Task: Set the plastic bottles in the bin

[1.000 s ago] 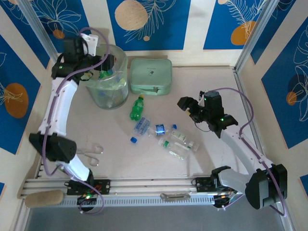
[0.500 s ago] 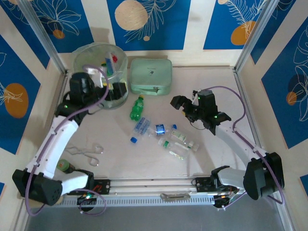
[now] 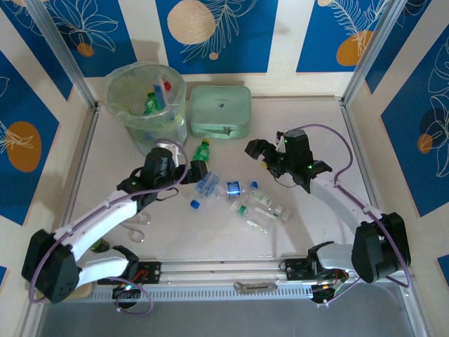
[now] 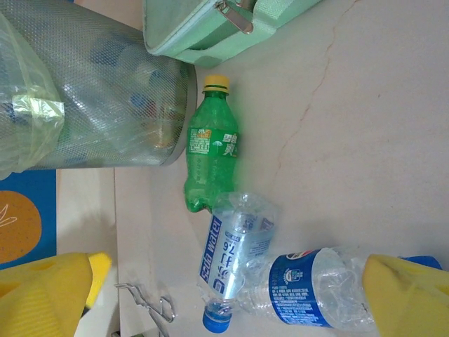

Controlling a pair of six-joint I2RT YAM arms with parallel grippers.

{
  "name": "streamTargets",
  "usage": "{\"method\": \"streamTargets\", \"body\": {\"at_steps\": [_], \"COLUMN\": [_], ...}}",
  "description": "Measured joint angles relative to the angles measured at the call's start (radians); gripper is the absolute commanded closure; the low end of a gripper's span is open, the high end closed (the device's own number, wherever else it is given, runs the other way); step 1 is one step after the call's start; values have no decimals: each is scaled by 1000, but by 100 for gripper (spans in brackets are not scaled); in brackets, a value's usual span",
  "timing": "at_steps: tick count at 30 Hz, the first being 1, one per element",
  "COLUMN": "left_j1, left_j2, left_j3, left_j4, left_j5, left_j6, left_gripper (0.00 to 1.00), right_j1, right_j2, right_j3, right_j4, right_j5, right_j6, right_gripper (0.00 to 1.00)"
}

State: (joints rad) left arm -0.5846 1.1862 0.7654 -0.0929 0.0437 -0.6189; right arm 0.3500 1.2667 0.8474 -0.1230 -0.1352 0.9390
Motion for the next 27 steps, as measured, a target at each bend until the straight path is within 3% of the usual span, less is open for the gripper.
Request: {"method": "streamTargets", "body": {"at_steps": [15, 27], "left_j1": [-26, 18], "left_j2": [414, 639], "left_j3": [297, 462], "left_j4": [-79, -178], "left_j5": [-192, -213], "left_j6": [238, 337], "left_gripper": [5, 8], "right_j1": [-17, -28], "right_j2": [-67, -147], "right_j3": [-8, -44], "right_j4": [-26, -63], "right_j5": [9, 48], "right_j6": [0, -5], "right_gripper": [1, 1]}}
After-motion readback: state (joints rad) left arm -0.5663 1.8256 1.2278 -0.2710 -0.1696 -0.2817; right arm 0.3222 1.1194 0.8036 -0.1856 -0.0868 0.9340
